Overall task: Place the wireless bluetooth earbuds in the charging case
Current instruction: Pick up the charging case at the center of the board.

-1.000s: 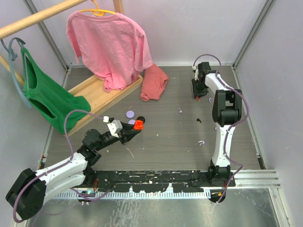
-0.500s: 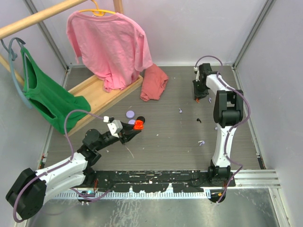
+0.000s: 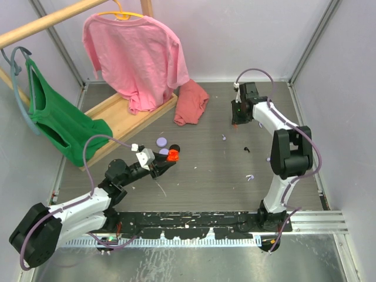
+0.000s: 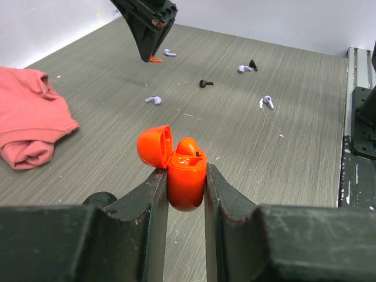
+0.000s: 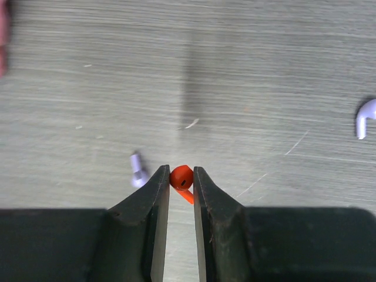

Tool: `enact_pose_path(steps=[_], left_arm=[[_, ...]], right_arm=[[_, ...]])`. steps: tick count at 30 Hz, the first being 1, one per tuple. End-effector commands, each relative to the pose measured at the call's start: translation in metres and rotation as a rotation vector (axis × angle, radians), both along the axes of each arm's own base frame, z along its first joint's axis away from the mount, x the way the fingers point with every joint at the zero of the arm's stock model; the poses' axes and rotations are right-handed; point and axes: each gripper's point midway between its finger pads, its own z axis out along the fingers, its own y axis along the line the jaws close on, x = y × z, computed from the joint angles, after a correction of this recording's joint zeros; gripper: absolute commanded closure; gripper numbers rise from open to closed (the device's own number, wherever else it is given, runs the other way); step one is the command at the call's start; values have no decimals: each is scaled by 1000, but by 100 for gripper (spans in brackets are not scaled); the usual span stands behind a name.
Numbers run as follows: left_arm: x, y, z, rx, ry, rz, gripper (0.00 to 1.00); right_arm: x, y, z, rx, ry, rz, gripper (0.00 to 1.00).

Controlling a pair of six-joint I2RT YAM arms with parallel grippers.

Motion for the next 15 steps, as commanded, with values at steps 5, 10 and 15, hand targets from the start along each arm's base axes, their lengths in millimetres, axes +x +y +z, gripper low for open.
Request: enact_pose_path(steps=[5,10,15], left_arm=[[16,3,41,-68,-153,71,99],[20,4,51,-77,-177,93,97],[24,1,56,-79,-219,93,96]], right_arm=[[-13,62,86,134,-293,58,86],[-37,101,124,208,-410,128,86],[-66,137,169,313,-526,204,87]])
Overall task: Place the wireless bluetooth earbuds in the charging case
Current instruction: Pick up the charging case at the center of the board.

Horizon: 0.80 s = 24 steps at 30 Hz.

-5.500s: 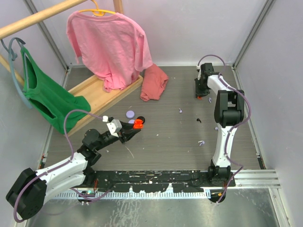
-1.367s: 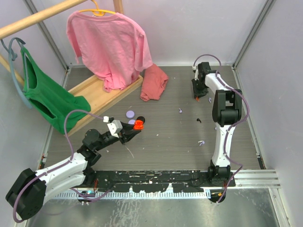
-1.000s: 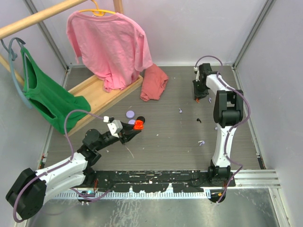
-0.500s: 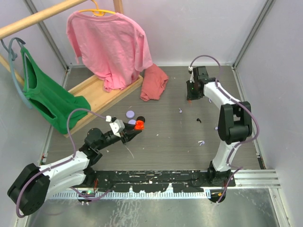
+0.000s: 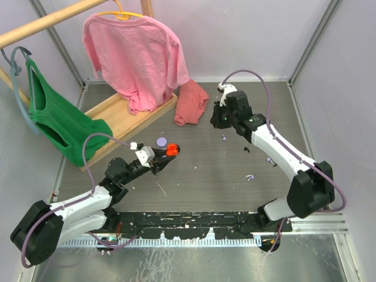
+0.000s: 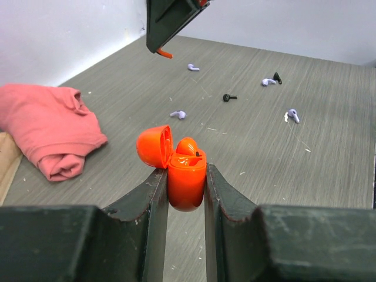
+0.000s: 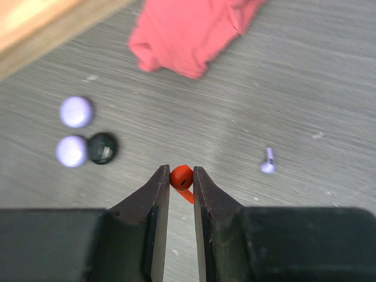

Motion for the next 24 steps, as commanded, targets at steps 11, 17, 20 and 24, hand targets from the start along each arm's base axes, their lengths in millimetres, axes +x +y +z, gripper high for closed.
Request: enact_pose_path(steps=[11,17,20,24], left_arm=[[9,-12,66,-84,-235,-25,93],[6,-14,85,-118,-266,-40,93],[4,-13,93,-144,-276,-40,94],[1,-11,103,-181,-279,-43,94]], right_arm=[[-72,81,129,400,-324,243,88],[-106,96,158,538,-384,343,88],[-120,102,167,602,-404,384,88],[-140,113,179,687,-429,455,88]])
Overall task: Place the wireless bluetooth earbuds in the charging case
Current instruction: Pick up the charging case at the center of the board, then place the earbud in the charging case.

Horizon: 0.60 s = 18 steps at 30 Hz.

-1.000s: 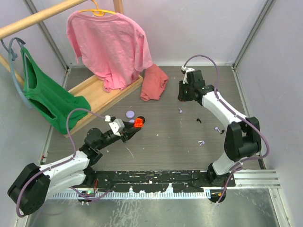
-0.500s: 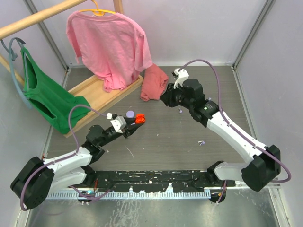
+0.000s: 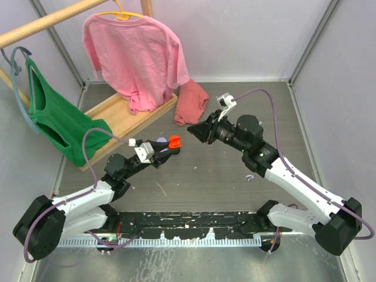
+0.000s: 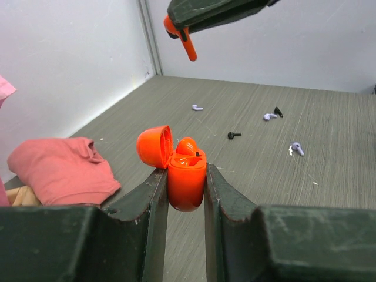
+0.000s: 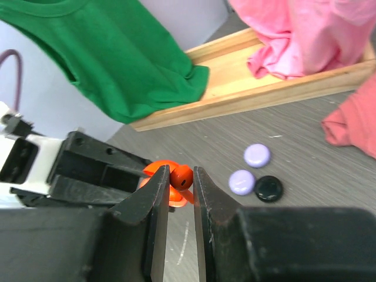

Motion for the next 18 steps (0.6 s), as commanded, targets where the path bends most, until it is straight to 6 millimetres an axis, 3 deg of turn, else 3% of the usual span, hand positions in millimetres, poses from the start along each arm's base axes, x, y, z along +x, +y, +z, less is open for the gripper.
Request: enact_pose_path(steps=[1,9,18], left_arm=[[-9,2,59,-135,-132,-20,94],[-17,5,74,-178,-142,-47,94],[-25,5,84,-201,-148,-77,94]], right_arm=[[-25,16,44,159,-100,103,88],[-47,39,45,214,-121,190,88],[-53,53,40,230,-128,220,88]])
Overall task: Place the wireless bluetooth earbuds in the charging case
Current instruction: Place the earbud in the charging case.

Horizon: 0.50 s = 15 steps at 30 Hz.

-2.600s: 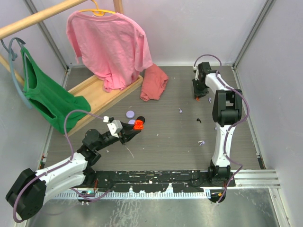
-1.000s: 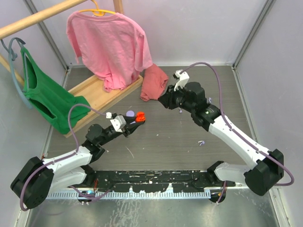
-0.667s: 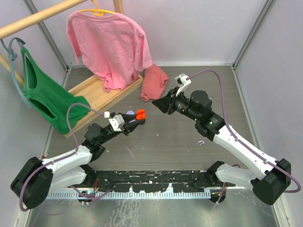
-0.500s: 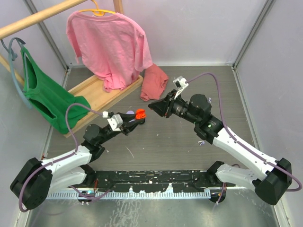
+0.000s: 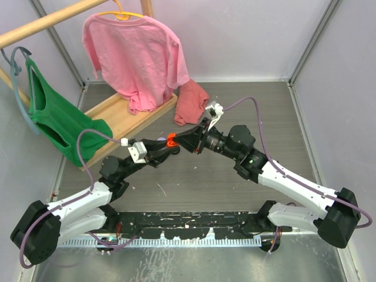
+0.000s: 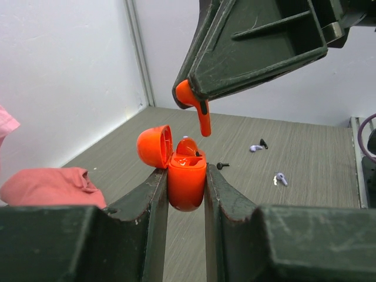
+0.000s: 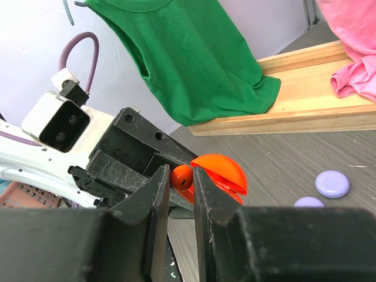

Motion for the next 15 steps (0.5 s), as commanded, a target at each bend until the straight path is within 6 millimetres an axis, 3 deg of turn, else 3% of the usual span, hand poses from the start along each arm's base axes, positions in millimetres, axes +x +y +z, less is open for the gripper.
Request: enact_pose_path(steps=[1,15], left_arm=[[-12,3,48,-97,-116,-29,94],[-14,7,56,-143,-110,-24,94]], right_arm=[[-4,5,25,80,-63,18,88],[-4,9,15,76,-36,20,89]])
